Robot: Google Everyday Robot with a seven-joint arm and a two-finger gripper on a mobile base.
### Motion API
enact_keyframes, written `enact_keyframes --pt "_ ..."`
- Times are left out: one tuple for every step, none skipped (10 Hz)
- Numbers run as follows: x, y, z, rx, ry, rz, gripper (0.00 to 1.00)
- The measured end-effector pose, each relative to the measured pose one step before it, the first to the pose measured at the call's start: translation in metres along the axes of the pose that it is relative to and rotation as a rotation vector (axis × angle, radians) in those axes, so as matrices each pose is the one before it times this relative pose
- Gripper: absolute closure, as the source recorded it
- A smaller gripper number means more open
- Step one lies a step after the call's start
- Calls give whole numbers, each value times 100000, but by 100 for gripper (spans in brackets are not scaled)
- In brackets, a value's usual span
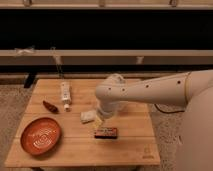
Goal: Place the bottle in the ceramic bowl
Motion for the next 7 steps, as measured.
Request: enact_keyframes --pt "1796 -194 46 -965 47 -57 20" --pt "2854 -632 87 -461 374 -636 20" --pt "2435 -575 57 151 369 -601 20" --pt "1862 -253 -7 235 407 -70 20" --pt "2734 -105 -178 -134 551 150 20" --pt "2008 -68 -106 -329 500 22 20" --pt "1660 -6 -26 -382 223 7 20"
